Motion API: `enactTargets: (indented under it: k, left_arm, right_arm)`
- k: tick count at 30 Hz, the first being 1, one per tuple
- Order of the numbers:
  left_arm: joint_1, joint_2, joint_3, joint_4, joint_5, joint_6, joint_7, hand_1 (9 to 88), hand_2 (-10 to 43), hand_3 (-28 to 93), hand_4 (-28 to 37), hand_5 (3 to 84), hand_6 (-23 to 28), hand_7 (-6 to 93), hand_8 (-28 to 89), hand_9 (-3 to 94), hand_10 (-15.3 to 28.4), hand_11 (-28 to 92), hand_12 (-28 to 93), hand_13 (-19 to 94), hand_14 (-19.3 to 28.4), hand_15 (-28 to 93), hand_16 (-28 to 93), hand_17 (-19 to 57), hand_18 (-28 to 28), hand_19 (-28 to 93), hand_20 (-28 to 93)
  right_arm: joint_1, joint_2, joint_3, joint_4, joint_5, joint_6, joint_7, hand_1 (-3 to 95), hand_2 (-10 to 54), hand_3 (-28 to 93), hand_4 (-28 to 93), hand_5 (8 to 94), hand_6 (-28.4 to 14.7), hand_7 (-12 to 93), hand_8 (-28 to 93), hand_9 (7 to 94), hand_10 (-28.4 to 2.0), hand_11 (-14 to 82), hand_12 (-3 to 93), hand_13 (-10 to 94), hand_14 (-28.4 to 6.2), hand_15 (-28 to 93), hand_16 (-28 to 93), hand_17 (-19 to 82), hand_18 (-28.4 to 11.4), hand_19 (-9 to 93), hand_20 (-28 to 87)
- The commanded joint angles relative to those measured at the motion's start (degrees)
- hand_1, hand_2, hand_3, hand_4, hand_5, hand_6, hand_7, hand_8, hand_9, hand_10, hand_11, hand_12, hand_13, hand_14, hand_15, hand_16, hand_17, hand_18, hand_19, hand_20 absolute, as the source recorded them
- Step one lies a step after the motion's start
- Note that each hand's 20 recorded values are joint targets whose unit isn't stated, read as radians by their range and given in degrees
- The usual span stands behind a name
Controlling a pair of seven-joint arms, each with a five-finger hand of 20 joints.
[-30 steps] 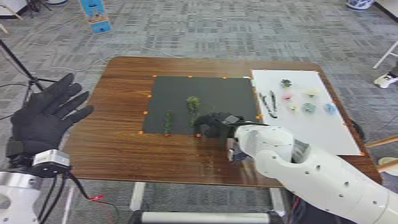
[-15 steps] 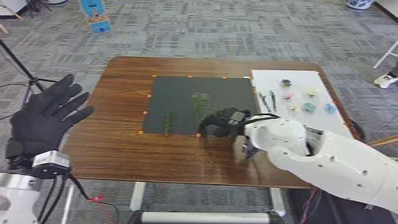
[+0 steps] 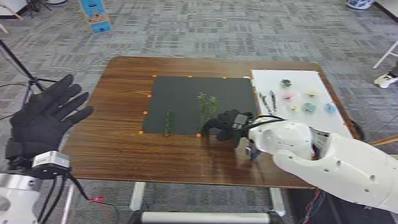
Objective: Arrange flowers
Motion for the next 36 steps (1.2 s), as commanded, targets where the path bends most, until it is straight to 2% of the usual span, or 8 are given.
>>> enactTargets:
  k: [1,10,15,28,36]
  left_arm:
    - [0.1,-0.49,-0.14,-0.37,0.08,0.52,0.08,20.7,-8.9,70,-28.3,28.8,2.5,16.7,-9,25.6,11.1,16,16,22,14.0,16,3,-7.8,26.2,44,1]
    - [0.4,-0.62,-0.28,-0.58,0.09,0.64,0.14,20.7,-8.9,70,-28.3,28.8,2.5,16.7,-9,25.6,11.1,16,15,22,14.1,16,3,-7.9,26.3,44,1]
    - [0.0,-0.45,-0.09,-0.35,0.06,0.74,0.01,20.6,-8.8,70,-28.3,28.9,2.6,16.6,-9,25.6,11.1,16,15,22,14.1,16,3,-7.8,26.3,44,1]
    - [0.3,-0.59,-0.22,-0.47,0.07,0.65,-0.21,20.7,-8.5,70,-28.3,28.9,2.5,16.7,-9,25.6,11.1,16,15,22,14.2,16,3,-7.9,26.2,44,1]
    - [0.1,-0.58,-0.16,-0.42,0.06,0.72,-0.32,20.7,-8.6,70,-28.3,28.9,2.5,16.7,-9,25.5,11.1,16,15,22,14.1,16,3,-7.9,26.2,44,1]
  right_arm:
    - [-1.1,1.1,-1.1,-0.2,-1.0,-0.7,-1.5,23.5,18.9,90,-14,38.5,1.0,14,-12,79.2,-12.7,60.2,33.6,76,-9.5,85,40,43,-25.0,93,67]
    - [-1.2,0.7,-1.1,0.1,-0.9,0.3,-1.9,23.5,17.9,89,-14,38.6,1.1,14,-12,79.2,-12.6,60.1,33.5,76,-9.5,85,40,42,-25.0,93,67]
    - [-2.0,0.3,0.4,0.2,-1.2,1.1,-2.1,23.8,14.6,88,-14,39.0,1.3,15,-12,79.2,-12.6,60.1,33.4,76,-9.4,85,40,42,-25.0,93,67]
    - [-5.1,0.2,5.5,-1.4,-0.8,4.0,-1.5,22.8,9.5,86,-16,39.1,1.0,14,-12,79.0,-12.5,60.0,33.4,76,-9.3,85,40,43,-24.9,93,67]
    - [-5.8,-0.1,6.3,-1.1,-0.5,9.1,-0.6,21.2,5.8,82,-19,38.2,0.3,14,-12,79.0,-12.3,59.8,33.4,76,-9.0,85,40,43,-24.8,93,67]
